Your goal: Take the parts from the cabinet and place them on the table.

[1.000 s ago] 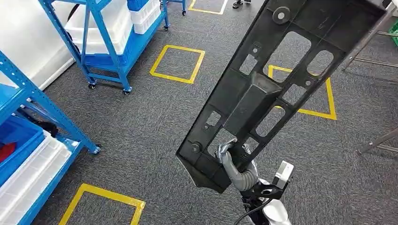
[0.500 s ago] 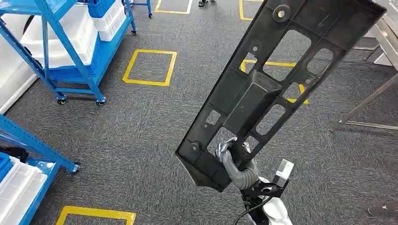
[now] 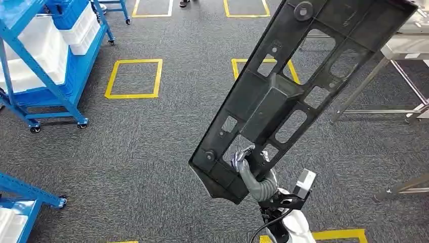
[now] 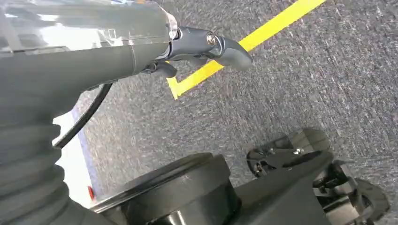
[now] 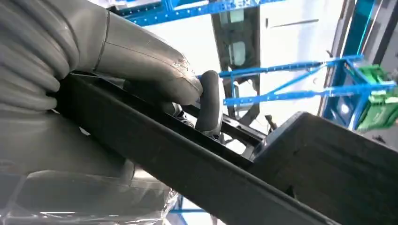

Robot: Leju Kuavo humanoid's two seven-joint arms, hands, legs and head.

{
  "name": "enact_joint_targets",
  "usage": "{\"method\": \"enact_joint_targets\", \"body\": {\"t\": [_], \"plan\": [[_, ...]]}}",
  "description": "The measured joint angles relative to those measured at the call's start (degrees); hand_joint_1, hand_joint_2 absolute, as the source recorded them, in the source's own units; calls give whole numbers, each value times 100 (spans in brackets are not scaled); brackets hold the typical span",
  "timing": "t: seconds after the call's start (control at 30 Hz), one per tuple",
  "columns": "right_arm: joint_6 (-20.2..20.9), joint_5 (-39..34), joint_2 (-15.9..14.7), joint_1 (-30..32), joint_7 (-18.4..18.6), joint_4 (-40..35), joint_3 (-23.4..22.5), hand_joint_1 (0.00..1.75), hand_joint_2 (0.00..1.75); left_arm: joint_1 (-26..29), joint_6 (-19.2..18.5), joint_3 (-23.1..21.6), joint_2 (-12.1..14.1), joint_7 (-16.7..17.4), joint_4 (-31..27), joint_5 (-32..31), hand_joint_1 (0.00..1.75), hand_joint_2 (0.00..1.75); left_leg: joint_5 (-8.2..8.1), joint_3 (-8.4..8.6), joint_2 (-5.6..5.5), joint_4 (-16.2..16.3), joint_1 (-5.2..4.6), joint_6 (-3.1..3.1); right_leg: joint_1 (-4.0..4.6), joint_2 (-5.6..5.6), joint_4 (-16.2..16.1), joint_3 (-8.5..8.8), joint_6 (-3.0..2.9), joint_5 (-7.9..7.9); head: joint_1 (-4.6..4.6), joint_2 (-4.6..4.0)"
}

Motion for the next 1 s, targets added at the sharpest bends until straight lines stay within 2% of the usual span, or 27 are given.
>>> {"method": "enact_joint_targets", "body": {"t": [0.03, 0.07, 0.1, 0.13, 0.17, 0.2, 0.23, 0.27, 0.3, 0.33, 0.37, 0.4, 0.43, 0.5, 0.53, 0.57, 0.6, 0.63, 0.7, 0.73, 0.77, 0.8, 0.83, 0.87, 0.9, 0.93, 1.0], "plan": [[0, 0, 2, 2, 0, 0, 0, 175, 175, -17, 2, 0, 2, 0, -2, 0, 0, 175, -47, 21, 43, 11, -28, -46, -75, 83, -71, 52, -42, 29, -2, 0], [4, -2, 2, 2, -2, 2, 0, 175, 175, -15, 2, 0, 11, -13, -2, -2, 0, 175, -115, 6, -259, 122, 9, -73, -89, 134, -109, 90, -66, 36, -2, 0], [4, -4, 4, -26, -2, 9, 0, 175, 175, -5, 2, 0, 9, -24, -2, -2, 0, 175, -287, -133, -436, 408, 25, -74, -101, 171, -109, 98, -100, 34, -2, 0], [11, -11, 13, -49, -7, 13, 2, 175, 175, 1, 2, 2, 9, -37, -2, 11, 0, 175, -488, -344, -523, 822, 29, -83, -103, 225, -106, 100, -113, 29, -2, 0], [15, -15, 15, -51, -7, 24, 2, 175, 175, -32, 0, 9, 17, -65, -2, 20, 0, 175, -722, -639, -562, 1396, 27, -92, -98, 302, -105, 104, -121, 24, -2, 0], [15, -17, 17, -49, -7, 42, 2, 175, 175, -72, -2, 13, 24, -72, -2, 28, 0, 175, -822, -843, -567, 1781, 23, -96, -88, 361, -101, 107, -127, 20, -2, 0], [20, -22, 20, -46, -7, 55, 2, 175, 175, -93, -7, 15, 28, -76, -2, 31, 0, 175, -782, -937, -569, 1925, 21, -92, -84, 430, -95, 113, -130, 16, -2, 0], [22, -22, 20, -46, -4, 74, 2, 175, 175, -94, -9, 17, 28, -76, -2, 37, 0, 175, -613, -904, -573, 1795, 21, -82, -83, 509, -85, 125, -124, 10, -2, 0], [28, -22, 20, -47, -4, 85, 2, 175, 175, -85, -9, 17, 28, -74, -2, 39, 0, 175, -272, -722, -581, 1328, 25, -65, -84, 612, -65, 142, -115, -1, -2, 0], [33, -24, 20, -52, -7, 87, 2, 175, 175, -72, -9, 17, 28, -61, -2, 31, 0, 175, 75, -488, -651, 748, 36, -53, -91, 705, -39, 157, -98, -21, -2, 0], [35, -31, 24, -53, -7, 92, 2, 175, 175, -51, -9, 17, 28, -53, -2, 24, 0, 175, 256, -340, -829, 301, 57, -45, -95, 764, -15, 152, -77, -42, -2, 0], [37, -31, 31, -62, -9, 101, 2, 175, 175, -29, -15, 22, 26, -41, 0, 24, 0, 175, 168, -319, -1081, 262, 60, -48, -77, 814, 6, 126, -47, -36, -2, 0], [39, -33, 42, -70, -11, 107, 4, 175, 175, -25, -15, 26, 24, -48, 0, 26, 0, 175, 152, -280, -1066, 137, 77, -24, -102, 879, 30, 69, -16, -20, -2, 0], [50, -37, 42, -55, -13, 109, 4, 175, 175, -40, -17, 26, 22, -42, 0, 24, 0, 175, 169, -277, -992, 137, 44, 35, -140, 986, -32, 48, 78, 28, 0, 0], [55, -35, 42, -54, -11, 111, 4, 175, 175, -44, -18, 26, 20, -42, 0, 17, 0, 175, 198, -263, -931, 95, 58, 76, -115, 1056, -46, 46, 116, 46, -2, 0], [59, -35, 39, -51, -11, 111, 4, 175, 175, -45, -18, 26, 4, -42, 0, 15, 0, 175, 239, -236, -834, 38, 101, 129, -122, 1010, -7, 38, 121, 10, -2, 0], [70, -35, 39, -67, -18, 111, 4, 175, 175, -44, -15, 26, 4, -42, 0, 15, 0, 175, 249, -221, -790, 4, 91, 158, -84, 724, 165, -42, 144, -120, 2, 0], [79, -35, 39, -92, -18, 116, 4, 175, 175, -28, -15, 28, 4, -39, 0, 13, 0, 175, 253, -222, -713, 2, 81, 167, -91, 498, 540, -236, 177, -338, 0, 0], [81, -37, 39, -93, -17, 142, 4, 175, 175, -1, -15, 28, 4, -33, 0, 15, 0, 175, 236, -224, -562, 3, 55, 189, -135, 326, 1472, -696, 219, -726, 0, 0], [83, -37, 39, -85, -18, 164, 4, 175, 175, 1, -15, 28, 7, -33, 0, 15, 0, 175, 231, -225, -494, 5, 50, 187, -156, 305, 1783, -858, 233, -788, 0, 0], [83, -37, 39, -77, -18, 188, 4, 175, 175, 1, -15, 28, 7, -33, 0, 13, 0, 175, 219, -216, -422, 5, 48, 181, -167, 289, 1750, -857, 243, -685, 0, 0], [83, -37, 39, -73, -18, 199, 4, 175, 175, 0, -15, 28, 7, -33, 0, 11, 0, 175, 203, -200, -362, 5, 48, 177, -173, 272, 1451, -697, 242, -480, 0, 0], [83, -37, 39, -75, -18, 203, 4, 175, 175, 0, -15, 28, 7, -33, 0, 11, 0, 175, 185, -171, -307, 5, 46, 162, -172, 225, 907, -405, 225, -207, 0, 0], [83, -37, 39, -79, -18, 203, 4, 175, 175, 0, -15, 28, 4, -33, 0, 11, 0, 175, 162, -135, -255, 5, 44, 146, -159, 107, 339, -89, 195, 26, 0, 0], [85, -37, 39, -95, -20, 203, 4, 175, 175, 8, -15, 28, 4, -33, 0, 9, 0, 175, 135, -111, -213, 3, 30, 120, -84, -255, -48, 124, 128, -15, 0, 0], [85, -37, 39, -106, -20, 205, 4, 175, 175, 9, -15, 28, 4, -33, 0, 9, 0, 175, 110, -115, -182, 24, -5, 83, -39, -243, -85, 115, 87, -4, 0, 0], [83, -39, 37, -100, -24, 205, 4, 175, 175, 8, -13, 28, 5, -33, 0, 9, 0, 175, 88, -91, -81, 5, 4, 39, -23, -92, -70, 90, 51, -20, 0, 0]]}}
